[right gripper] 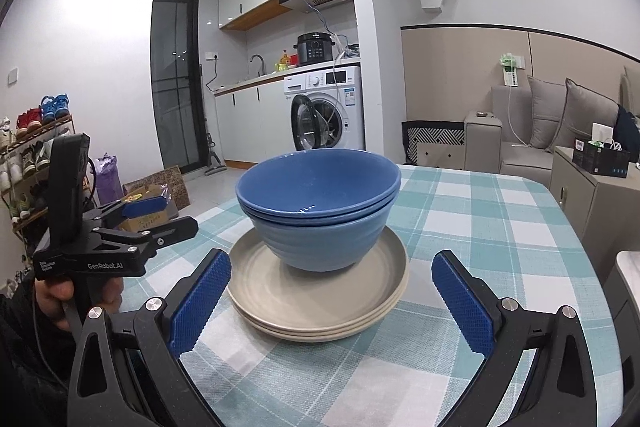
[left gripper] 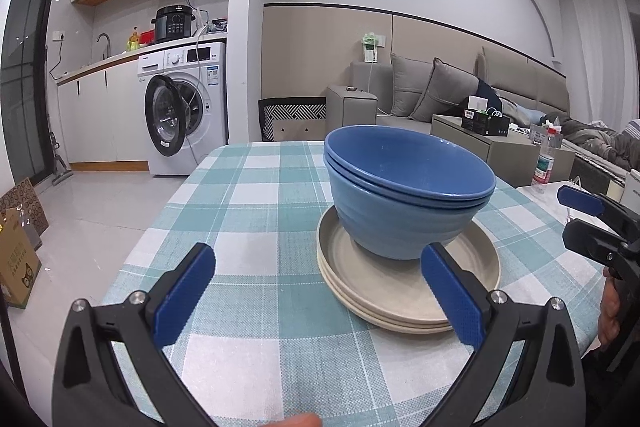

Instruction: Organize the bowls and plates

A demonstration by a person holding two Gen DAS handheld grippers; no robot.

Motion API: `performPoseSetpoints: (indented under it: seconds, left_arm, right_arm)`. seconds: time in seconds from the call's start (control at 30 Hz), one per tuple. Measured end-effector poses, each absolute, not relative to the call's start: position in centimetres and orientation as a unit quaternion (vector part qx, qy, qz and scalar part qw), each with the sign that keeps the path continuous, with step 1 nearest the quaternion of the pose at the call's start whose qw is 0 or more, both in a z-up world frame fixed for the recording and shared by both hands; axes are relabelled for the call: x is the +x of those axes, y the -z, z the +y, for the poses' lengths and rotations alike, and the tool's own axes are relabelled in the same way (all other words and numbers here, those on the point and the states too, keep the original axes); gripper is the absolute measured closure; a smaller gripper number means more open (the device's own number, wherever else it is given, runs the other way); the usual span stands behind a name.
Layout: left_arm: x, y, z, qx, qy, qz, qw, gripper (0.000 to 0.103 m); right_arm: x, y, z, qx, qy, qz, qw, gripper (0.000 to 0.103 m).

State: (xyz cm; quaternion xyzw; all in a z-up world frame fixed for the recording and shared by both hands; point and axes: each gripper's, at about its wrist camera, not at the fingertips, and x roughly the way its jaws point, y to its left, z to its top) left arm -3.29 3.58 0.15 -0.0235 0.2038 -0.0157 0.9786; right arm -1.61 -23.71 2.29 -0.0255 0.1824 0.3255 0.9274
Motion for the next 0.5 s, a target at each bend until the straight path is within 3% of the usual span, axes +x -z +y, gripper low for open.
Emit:
performPoseSetpoints:
  seconds: [0.5]
  left_arm:
    - [-3.88, -0.38, 3.33, -0.018, 0.012, 0.195, 0.981, 0.000]
  right_arm:
    - [-2.11, -2.15, -23.04, -0.024, -0.333, 0.175, 0.926, 0.001]
